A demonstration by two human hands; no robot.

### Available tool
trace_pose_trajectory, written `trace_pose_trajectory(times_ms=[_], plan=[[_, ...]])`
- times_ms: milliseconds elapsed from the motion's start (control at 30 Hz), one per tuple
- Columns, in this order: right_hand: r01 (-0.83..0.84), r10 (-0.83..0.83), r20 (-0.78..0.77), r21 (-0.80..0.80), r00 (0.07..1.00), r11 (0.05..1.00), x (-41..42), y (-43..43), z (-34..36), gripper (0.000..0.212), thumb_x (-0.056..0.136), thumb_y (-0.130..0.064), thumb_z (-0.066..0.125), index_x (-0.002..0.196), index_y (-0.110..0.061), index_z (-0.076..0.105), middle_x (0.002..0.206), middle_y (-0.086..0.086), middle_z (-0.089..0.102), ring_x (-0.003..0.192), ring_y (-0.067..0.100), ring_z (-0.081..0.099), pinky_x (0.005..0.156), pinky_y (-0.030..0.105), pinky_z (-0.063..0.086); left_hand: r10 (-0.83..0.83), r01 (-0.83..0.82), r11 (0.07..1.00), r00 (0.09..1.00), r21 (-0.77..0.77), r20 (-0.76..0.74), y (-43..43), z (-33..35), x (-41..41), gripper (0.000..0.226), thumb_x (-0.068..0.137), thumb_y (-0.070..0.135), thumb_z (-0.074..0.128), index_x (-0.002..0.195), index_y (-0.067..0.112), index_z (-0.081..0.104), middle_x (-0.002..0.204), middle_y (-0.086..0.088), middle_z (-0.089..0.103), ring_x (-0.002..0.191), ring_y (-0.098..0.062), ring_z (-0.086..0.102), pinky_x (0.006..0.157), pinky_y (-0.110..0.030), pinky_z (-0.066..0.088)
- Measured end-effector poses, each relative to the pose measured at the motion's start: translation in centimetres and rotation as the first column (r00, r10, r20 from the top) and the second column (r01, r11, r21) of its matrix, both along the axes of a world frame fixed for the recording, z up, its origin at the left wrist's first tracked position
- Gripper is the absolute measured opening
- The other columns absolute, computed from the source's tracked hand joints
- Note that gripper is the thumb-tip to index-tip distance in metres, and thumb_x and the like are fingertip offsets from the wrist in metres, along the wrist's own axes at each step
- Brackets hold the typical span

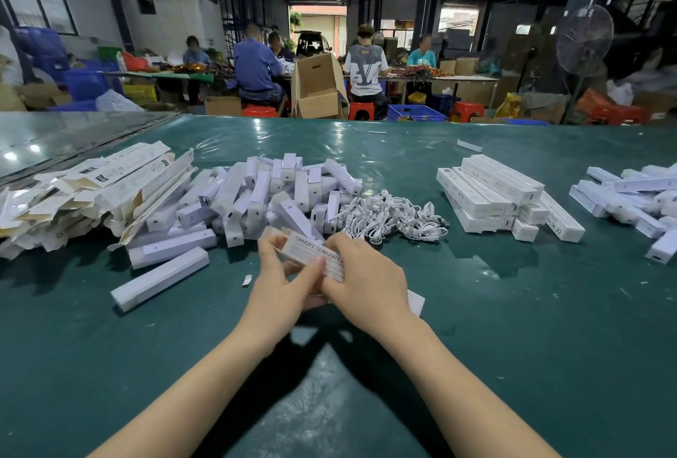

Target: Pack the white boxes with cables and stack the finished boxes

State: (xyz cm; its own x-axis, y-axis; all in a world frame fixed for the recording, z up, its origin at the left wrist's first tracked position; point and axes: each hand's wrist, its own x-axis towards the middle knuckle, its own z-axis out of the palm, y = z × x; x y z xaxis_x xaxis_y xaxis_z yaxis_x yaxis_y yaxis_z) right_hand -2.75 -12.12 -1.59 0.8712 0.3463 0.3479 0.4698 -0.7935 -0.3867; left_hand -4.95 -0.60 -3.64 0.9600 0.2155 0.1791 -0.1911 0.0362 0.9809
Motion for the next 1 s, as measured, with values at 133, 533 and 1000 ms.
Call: trace_pose_trajectory(times_ms=[133,533,1000], plan=[[-0.098,0.412,-0.39,0.618,0.824,0.78,0.5,-0.3,1.8,0.015,0.084,-0.019,0.063,0.098,-0.021,0.058,0.084,-0.004,0.056,0.075,0.007,0.057,0.073,0.02,0.046,-0.045,0.025,0.982,0.994,-0.19,-0.098,1.8,0.3,0.8,0.016,0.09,0.005,0.053,0.085,0.014,0.041,0.07,-0.007,0.07,0.061,-0.02,0.069,0.051,-0.028,0.055],[0.155,-0.183,-0.147,-0.185,0.972,0.971,5.4,-3.6,-4.1,0.073,0.088,-0.06,0.041,0.147,-0.033,0.008,0.156,0.008,-0.003,0.142,0.027,0.005,0.111,0.042,0.015,0.104,-0.112,0.992,0.985,-0.051,-0.139,6.8,1.7,1.8,0.016,0.092,0.019,0.049,0.08,0.016,0.039,0.066,-0.006,0.045,0.04,-0.006,0.046,0.036,-0.017,0.039],[0.257,-0.251,0.066,-0.114,0.966,0.96,4.7,-3.5,-3.4,0.04,0.093,-0.039,0.043,0.104,-0.005,0.061,0.114,0.009,0.058,0.114,0.026,0.046,0.085,0.035,0.036,-0.02,-0.043,0.972,0.965,-0.233,-0.263,4.6,0.6,1.2,0.038,0.091,0.017,0.055,0.12,0.011,0.032,0.08,-0.012,0.063,0.048,-0.015,0.064,0.041,-0.022,0.05]])
